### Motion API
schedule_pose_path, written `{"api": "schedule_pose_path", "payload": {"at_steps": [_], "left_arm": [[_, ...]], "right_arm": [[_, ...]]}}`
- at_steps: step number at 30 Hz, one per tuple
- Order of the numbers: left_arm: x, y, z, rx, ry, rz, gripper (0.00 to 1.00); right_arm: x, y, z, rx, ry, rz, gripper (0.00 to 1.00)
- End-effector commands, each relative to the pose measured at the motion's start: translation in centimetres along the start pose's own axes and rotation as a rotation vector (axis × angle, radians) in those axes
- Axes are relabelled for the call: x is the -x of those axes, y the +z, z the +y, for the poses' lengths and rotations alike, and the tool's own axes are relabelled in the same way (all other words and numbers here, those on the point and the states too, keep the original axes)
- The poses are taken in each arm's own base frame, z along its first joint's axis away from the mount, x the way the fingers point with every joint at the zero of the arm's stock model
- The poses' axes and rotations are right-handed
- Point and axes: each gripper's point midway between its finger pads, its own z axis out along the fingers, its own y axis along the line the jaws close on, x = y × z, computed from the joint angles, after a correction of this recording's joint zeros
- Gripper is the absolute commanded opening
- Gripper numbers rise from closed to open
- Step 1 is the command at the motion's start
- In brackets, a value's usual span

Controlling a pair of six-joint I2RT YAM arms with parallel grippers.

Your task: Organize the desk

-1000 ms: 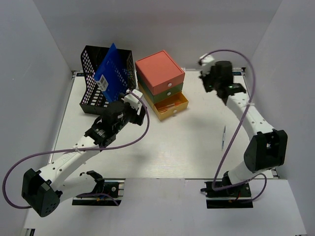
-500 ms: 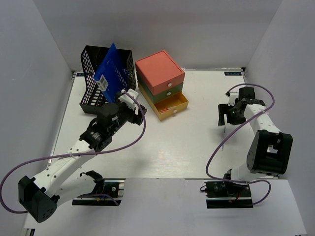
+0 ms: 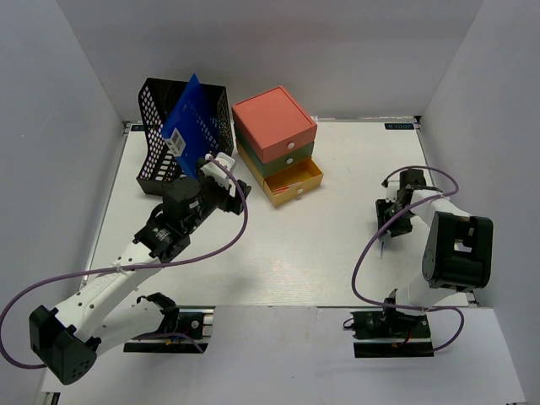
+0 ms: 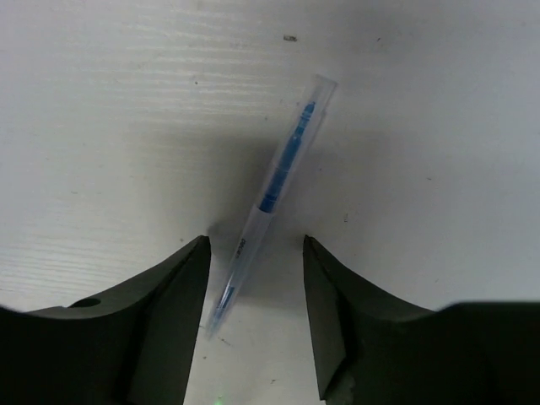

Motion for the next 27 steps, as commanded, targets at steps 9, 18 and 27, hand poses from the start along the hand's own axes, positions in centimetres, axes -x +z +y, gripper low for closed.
{"api": "schedule_pose_path", "payload": {"at_steps": [9,18,27], "left_arm": [[1.0,-0.5,0.3,0.013,-0.004,-0.04,0.89],[0.7,-0.3,0.3,0.013,-0.002,-0.033,0.88],[0.2,0.0,0.4,0.018,0.014,-0.015,0.89]], "right_arm": [[-2.3,3.5,-1.6,-0.138,-0.027,0.048,0.28],[3.7,0.8,3.9,0.212,-0.279,-0.08,0.0],[14.5,-5.8,13.2,0.276,-1.135,-0.508,0.0]]}}
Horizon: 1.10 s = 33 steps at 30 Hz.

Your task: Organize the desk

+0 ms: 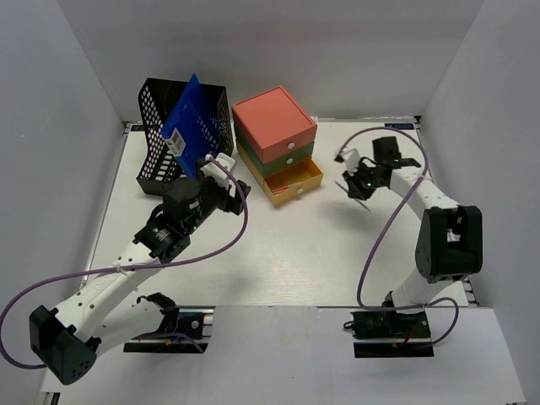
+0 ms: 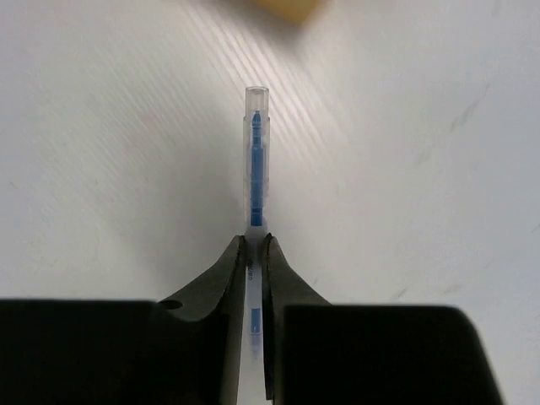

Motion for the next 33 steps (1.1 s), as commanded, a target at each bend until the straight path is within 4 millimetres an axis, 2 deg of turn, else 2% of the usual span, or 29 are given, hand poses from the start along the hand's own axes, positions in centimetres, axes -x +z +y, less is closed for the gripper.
{"api": "schedule_pose_path", "payload": {"at_steps": [1,4,5,7,8,9,10,14,21,23,26,27,28,31,33], "left_arm": [[0.1,0.1,0.4,0.017,0.009,-0.012,0.89],[-0.1,0.1,0.5,0.024,0.013,-0.008,0.89],[-0.1,0.1,0.5,0.024,0.014,-0.008,0.89],[-0.2,0.1,0.5,0.025,0.017,-0.006,0.89],[-0.2,0.2,0.6,0.027,0.02,-0.006,0.89],[-0.3,0.1,0.5,0.025,0.019,-0.005,0.89],[-0.3,0.2,0.6,0.027,0.021,-0.003,0.89],[-0.6,0.4,0.5,0.022,0.023,0.009,0.89],[-1.3,0.7,0.5,0.028,0.03,0.026,0.89],[-1.5,0.8,0.6,0.03,0.032,0.036,0.89],[-1.8,1.0,0.5,0.029,0.033,0.045,0.89],[-1.7,1.0,0.6,0.031,0.033,0.044,0.89],[-1.9,1.0,0.6,0.031,0.035,0.048,0.89],[-1.9,0.9,0.7,0.04,0.038,0.045,0.89],[-1.6,0.8,0.8,0.043,0.038,0.036,0.89]], "right_arm": [[6.6,-0.2,1.1,-0.057,-0.521,-0.104,0.0],[10.0,0.4,0.0,-0.161,-0.689,-0.122,0.0],[11.3,0.8,0.8,-0.158,-0.742,-0.132,0.0],[13.6,0.7,-0.3,-0.243,-0.839,-0.146,0.0],[14.8,1.0,0.8,-0.256,-0.904,-0.163,0.0],[15.1,1.0,0.7,-0.29,-0.974,-0.151,0.0],[16.4,0.9,0.5,-0.334,-1.015,-0.173,0.0],[18.8,1.9,1.9,-0.353,-1.14,-0.159,0.0],[18.9,5.5,4.2,-0.305,-1.28,-0.099,0.0],[18.8,5.8,4.5,-0.292,-1.293,-0.094,0.02],[18.9,6.4,4.9,-0.295,-1.307,-0.096,0.13],[18.9,6.6,5.0,-0.295,-1.304,-0.101,0.26],[19.0,6.7,4.9,-0.299,-1.299,-0.104,0.33],[19.2,6.6,4.9,-0.306,-1.242,-0.121,0.37],[19.8,5.7,5.3,-0.307,-1.194,-0.165,0.37]]}}
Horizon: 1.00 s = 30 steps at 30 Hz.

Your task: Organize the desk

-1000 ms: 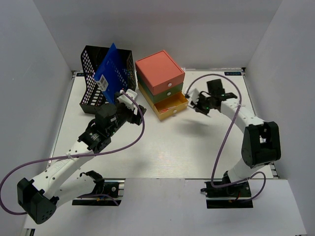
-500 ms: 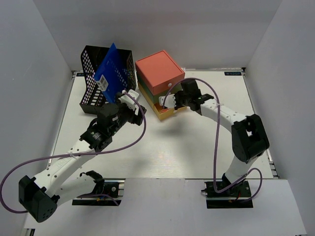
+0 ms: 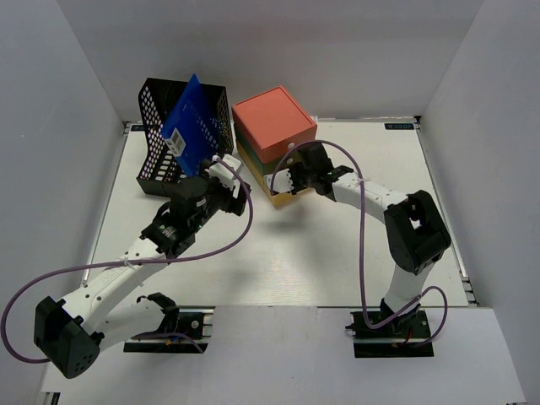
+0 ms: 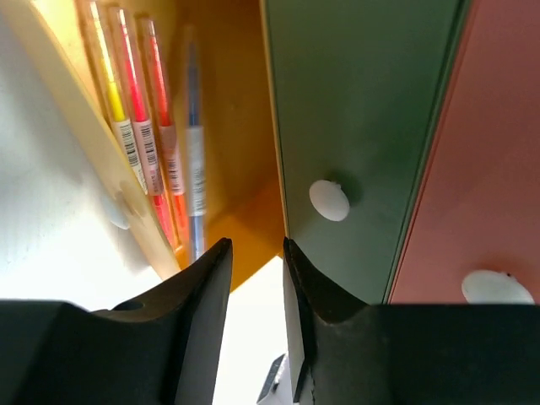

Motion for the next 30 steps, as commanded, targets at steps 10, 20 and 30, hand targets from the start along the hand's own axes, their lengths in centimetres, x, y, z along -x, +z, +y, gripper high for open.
{"api": "schedule_pose_path", "payload": {"at_steps": [10,20,30], "left_arm": [[1.9,-1.4,-4.7,-0.282,0.045,-0.148,0.36],[-4.5,3.1,-13.6,-0.678,-0.021,0.071,0.11],[-8.1,12.0,-15.7,-0.467,0.031,0.243,0.31]], "right_arm": [[-4.6,-11.8,-5.5,-0.673,1.314,0.008,0.0],[-2.0,-17.1,4.1,-0.13,1.765,-0.272,0.34],[-4.2,-20.1,5.9,-0.113,1.754,-0.299,0.0]]}}
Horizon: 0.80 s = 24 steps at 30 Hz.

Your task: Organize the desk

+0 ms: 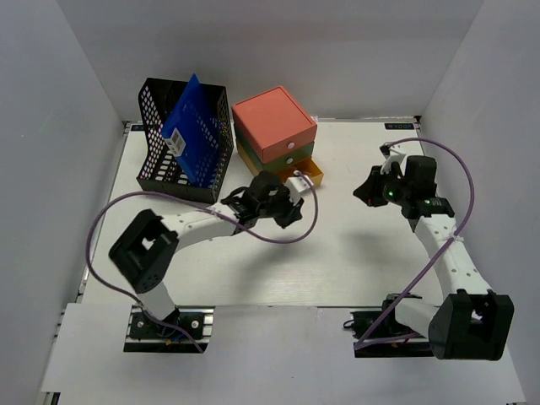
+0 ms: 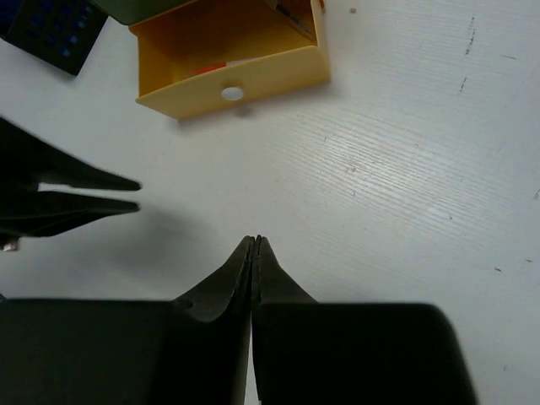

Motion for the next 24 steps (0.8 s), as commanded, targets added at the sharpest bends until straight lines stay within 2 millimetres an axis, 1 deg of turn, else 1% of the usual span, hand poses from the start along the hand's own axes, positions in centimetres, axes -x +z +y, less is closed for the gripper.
{"api": "schedule_pose_path", "payload": {"at_steps": [1,2,3,4,5,6,7,8,9,10,11,12,13,14,15,17,18,20,21,22,23,24], "left_arm": [[1.3,2.4,2.9,0.182,-0.001,0.014,0.29],[1.2,2.7,4.1,0.24,-0.007,0.025,0.28],[1.1,2.6,6.2,0.361,-0.013,0.042,0.25],[2.2,2.8,7.4,0.418,-0.015,0.031,0.23],[0.8,3.9,7.8,0.446,-0.013,0.076,0.22],[0.7,3.9,9.2,0.518,-0.002,0.092,0.21],[1.0,4.8,9.6,0.548,0.009,0.093,0.21],[0.4,4.8,10.1,0.577,0.015,0.126,0.24],[0.4,4.5,11.3,0.647,0.03,0.132,0.26],[1.4,4.7,11.6,0.683,0.043,0.095,0.29],[0.8,5.2,12.1,0.706,0.052,0.109,0.35],[0.6,4.8,13.0,0.767,0.07,0.127,0.37],[1.0,5.0,13.6,0.796,0.077,0.127,0.38],[0.0,5.5,14.0,0.81,0.098,0.166,0.39],[-0.3,5.7,14.3,0.822,0.108,0.18,0.39],[-0.6,5.4,15.1,0.875,0.135,0.195,0.42],[-0.6,5.6,15.3,0.889,0.144,0.185,0.44],[-0.8,5.2,15.7,0.917,0.175,0.189,0.48],[-0.6,5.3,15.9,0.929,0.176,0.172,0.52],[-0.7,5.3,16.0,0.934,0.185,0.18,0.53],[-0.4,5.2,16.6,0.942,0.187,0.179,0.53],[-0.4,5.3,16.6,0.94,0.19,0.186,0.53]], "right_arm": [[1.6,-1.8,1.8,0.091,-0.035,-0.049,0.0],[1.7,-2.1,0.9,0.07,-0.02,-0.06,0.0],[1.8,-2.2,0.9,0.072,-0.017,-0.065,0.0],[2.0,-2.4,0.9,0.067,-0.016,-0.073,0.0],[2.1,-2.5,0.6,0.057,-0.007,-0.077,0.0],[2.3,-2.7,0.5,0.052,-0.004,-0.083,0.0],[2.3,-2.8,0.4,0.047,0.0,-0.085,0.0],[2.4,-2.9,0.2,0.04,0.001,-0.09,0.0],[2.5,-3.0,0.2,0.038,0.0,-0.095,0.0],[2.5,-3.1,0.2,0.039,0.004,-0.098,0.0],[2.4,-3.2,0.2,0.041,0.004,-0.1,0.0],[2.4,-3.3,0.4,0.051,0.005,-0.103,0.0],[2.5,-3.3,0.4,0.052,0.004,-0.11,0.0],[2.6,-3.4,0.4,0.052,0.006,-0.113,0.0],[2.6,-3.5,0.3,0.051,0.009,-0.113,0.0],[2.7,-3.6,0.2,0.047,0.006,-0.117,0.0],[2.6,-3.6,0.2,0.049,0.009,-0.117,0.0],[2.6,-3.6,0.3,0.054,0.005,-0.119,0.0],[2.5,-3.6,0.2,0.055,0.007,-0.12,0.0],[2.5,-3.6,0.2,0.056,0.007,-0.12,0.0],[2.5,-3.6,0.2,0.056,0.007,-0.119,0.0],[2.4,-3.5,0.2,0.058,0.009,-0.118,0.0]]}}
